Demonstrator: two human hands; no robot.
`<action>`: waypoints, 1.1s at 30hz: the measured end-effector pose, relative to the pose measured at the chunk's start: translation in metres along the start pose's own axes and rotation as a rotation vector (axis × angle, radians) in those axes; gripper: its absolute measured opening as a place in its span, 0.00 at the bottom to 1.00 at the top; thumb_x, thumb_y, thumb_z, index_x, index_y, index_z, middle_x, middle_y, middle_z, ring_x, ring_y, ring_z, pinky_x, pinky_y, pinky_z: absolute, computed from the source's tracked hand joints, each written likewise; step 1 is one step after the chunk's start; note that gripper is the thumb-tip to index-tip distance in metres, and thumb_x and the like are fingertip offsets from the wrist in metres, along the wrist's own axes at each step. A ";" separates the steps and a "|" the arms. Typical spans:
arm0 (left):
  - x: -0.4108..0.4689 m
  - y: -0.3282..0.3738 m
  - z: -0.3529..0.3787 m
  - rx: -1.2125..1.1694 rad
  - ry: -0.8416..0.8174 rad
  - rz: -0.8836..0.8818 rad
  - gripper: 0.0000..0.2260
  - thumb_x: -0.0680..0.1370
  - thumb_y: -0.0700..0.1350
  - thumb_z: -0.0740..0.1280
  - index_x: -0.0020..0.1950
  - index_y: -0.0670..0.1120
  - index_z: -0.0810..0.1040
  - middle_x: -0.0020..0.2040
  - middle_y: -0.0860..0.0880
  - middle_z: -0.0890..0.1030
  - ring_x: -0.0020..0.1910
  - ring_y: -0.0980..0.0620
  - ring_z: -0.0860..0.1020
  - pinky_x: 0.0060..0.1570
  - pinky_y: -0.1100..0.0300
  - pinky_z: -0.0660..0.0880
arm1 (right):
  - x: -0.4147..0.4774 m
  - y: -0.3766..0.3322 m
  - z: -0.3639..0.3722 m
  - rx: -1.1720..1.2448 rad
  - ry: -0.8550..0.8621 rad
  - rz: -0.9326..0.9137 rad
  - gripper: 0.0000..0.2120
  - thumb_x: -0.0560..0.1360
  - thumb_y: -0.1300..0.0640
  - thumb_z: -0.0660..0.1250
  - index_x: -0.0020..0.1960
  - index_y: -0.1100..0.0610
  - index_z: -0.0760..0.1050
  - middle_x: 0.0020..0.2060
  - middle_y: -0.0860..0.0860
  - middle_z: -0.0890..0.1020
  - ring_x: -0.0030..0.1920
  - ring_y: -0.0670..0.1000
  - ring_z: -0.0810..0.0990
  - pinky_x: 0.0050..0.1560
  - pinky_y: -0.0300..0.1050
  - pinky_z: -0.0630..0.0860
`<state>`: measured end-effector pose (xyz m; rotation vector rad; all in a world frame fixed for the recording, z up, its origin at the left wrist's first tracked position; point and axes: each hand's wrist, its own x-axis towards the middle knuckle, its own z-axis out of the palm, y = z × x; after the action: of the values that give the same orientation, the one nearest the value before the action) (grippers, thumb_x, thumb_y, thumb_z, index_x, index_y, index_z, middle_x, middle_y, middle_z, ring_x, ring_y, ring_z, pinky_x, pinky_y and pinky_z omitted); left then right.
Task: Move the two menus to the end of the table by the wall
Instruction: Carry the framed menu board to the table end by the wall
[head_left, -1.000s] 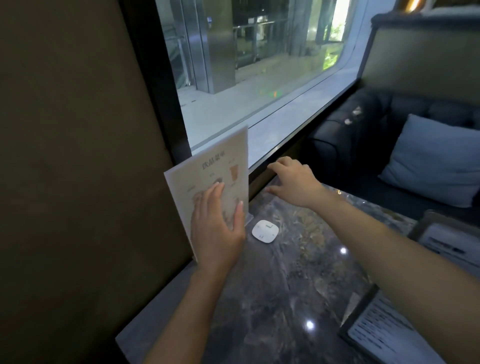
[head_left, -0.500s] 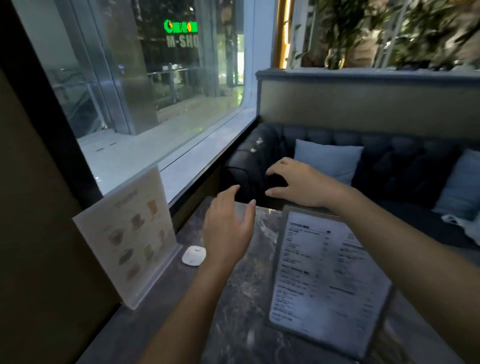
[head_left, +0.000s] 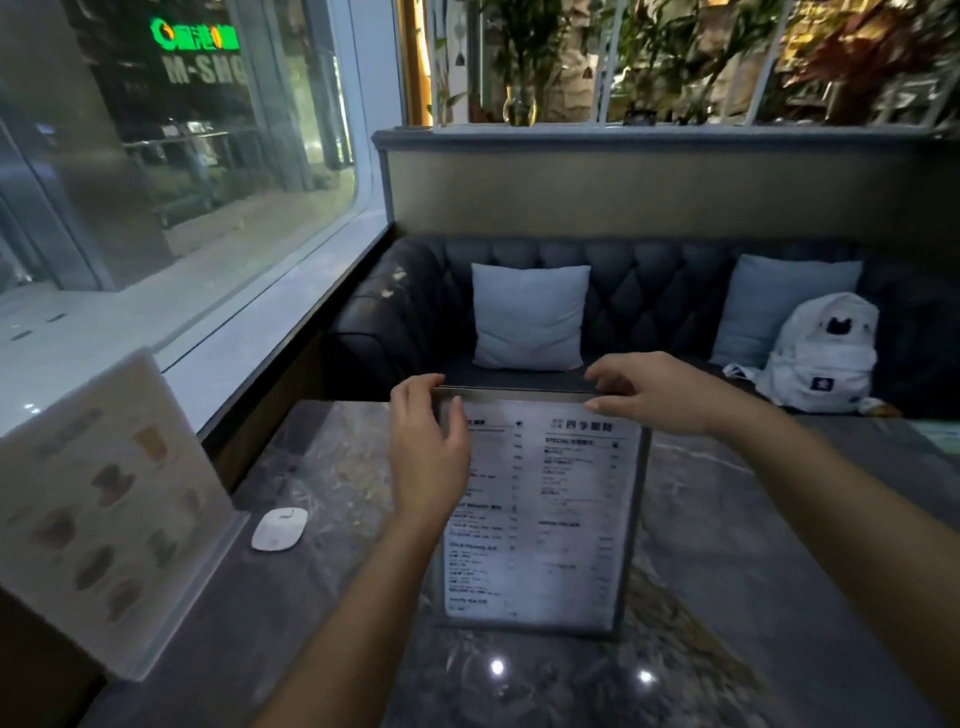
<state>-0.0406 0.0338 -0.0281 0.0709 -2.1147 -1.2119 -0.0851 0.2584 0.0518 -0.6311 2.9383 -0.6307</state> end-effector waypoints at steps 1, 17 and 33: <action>0.000 -0.003 0.001 -0.005 -0.011 -0.030 0.12 0.77 0.44 0.62 0.60 0.45 0.71 0.57 0.47 0.72 0.53 0.53 0.73 0.53 0.58 0.71 | -0.002 0.005 0.002 0.004 0.030 0.002 0.19 0.71 0.46 0.66 0.60 0.51 0.72 0.56 0.51 0.79 0.53 0.48 0.76 0.55 0.45 0.74; -0.031 -0.062 -0.008 -0.364 -0.226 -0.504 0.10 0.76 0.50 0.65 0.40 0.45 0.79 0.40 0.44 0.83 0.42 0.44 0.82 0.43 0.47 0.80 | -0.034 0.048 0.095 0.878 0.511 0.258 0.06 0.74 0.52 0.64 0.44 0.54 0.76 0.37 0.49 0.83 0.39 0.50 0.81 0.35 0.41 0.76; -0.069 -0.108 -0.017 -0.299 -0.533 -0.647 0.05 0.76 0.35 0.62 0.52 0.39 0.72 0.45 0.39 0.74 0.42 0.52 0.81 0.36 0.57 0.81 | -0.071 0.087 0.192 0.932 0.293 0.374 0.07 0.72 0.58 0.67 0.37 0.49 0.78 0.33 0.43 0.84 0.35 0.38 0.81 0.28 0.28 0.73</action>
<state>-0.0084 -0.0139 -0.1433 0.3521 -2.4119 -2.1095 -0.0236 0.2875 -0.1602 0.1155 2.4080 -1.9360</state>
